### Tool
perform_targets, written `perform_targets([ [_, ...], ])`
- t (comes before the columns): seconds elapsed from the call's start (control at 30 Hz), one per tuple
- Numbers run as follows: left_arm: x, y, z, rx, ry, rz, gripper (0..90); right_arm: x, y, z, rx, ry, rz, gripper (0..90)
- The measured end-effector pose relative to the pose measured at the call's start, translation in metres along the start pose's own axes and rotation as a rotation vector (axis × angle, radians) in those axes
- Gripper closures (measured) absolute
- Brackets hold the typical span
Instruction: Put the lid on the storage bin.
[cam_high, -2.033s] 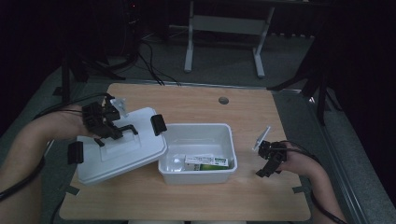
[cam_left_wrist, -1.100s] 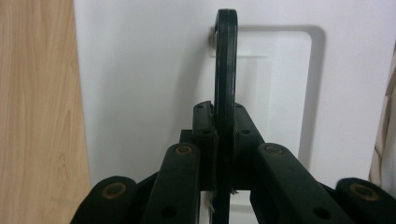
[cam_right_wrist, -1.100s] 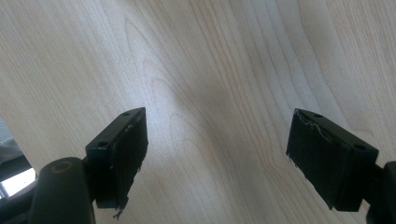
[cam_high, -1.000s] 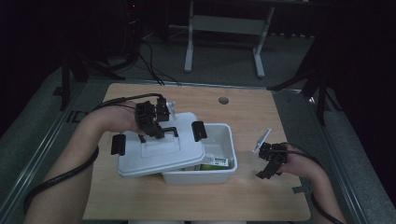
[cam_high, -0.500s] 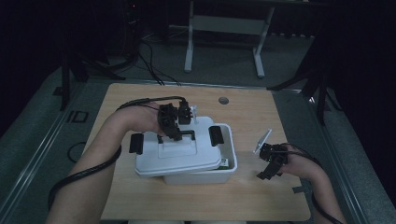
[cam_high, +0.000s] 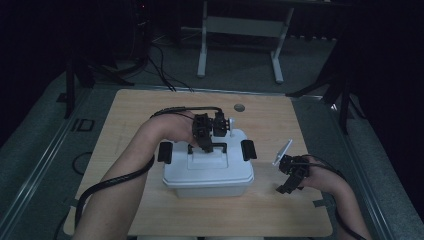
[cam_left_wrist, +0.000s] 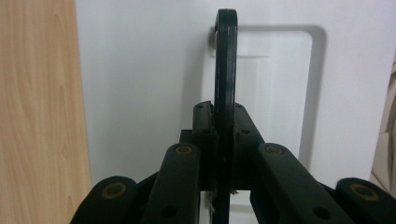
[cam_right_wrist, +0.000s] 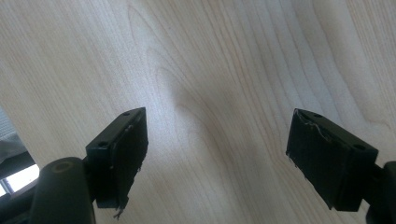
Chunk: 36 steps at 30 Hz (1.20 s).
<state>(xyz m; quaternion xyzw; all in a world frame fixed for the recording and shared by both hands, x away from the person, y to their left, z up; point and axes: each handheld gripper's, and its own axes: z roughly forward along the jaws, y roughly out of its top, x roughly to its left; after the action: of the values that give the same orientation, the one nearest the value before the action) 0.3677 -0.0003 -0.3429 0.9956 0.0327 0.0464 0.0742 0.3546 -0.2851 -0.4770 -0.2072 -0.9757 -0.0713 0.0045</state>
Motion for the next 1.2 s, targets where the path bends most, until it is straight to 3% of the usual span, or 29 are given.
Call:
perform_targets([
  [0.1,0.001,0.007,0.005,-0.004,-0.008,-0.004,84.4,0.000,-0.001,0.000,-0.001,0.000,0.003,20.0],
  [0.27,0.001,0.013,0.013,0.035,-0.002,0.006,84.4,0.000,-0.002,0.002,-0.001,0.002,-0.001,20.0],
  [0.5,0.005,0.009,0.018,0.031,0.010,-0.004,84.3,0.000,-0.003,0.004,0.003,0.003,0.003,20.0],
  [0.87,0.007,0.007,0.021,0.020,-0.012,-0.023,83.8,0.002,0.000,0.004,0.007,0.005,0.000,20.0],
  [0.9,0.008,0.007,0.021,0.014,-0.029,-0.034,81.6,0.002,0.000,0.004,0.007,0.006,0.002,20.0],
  [1.03,0.010,0.001,0.017,-0.018,-0.021,-0.053,61.2,0.002,-0.001,0.004,0.005,0.006,0.003,20.0],
  [1.2,0.010,-0.009,0.010,-0.046,-0.032,-0.082,48.8,0.001,-0.001,0.005,0.008,0.007,0.003,20.0],
])
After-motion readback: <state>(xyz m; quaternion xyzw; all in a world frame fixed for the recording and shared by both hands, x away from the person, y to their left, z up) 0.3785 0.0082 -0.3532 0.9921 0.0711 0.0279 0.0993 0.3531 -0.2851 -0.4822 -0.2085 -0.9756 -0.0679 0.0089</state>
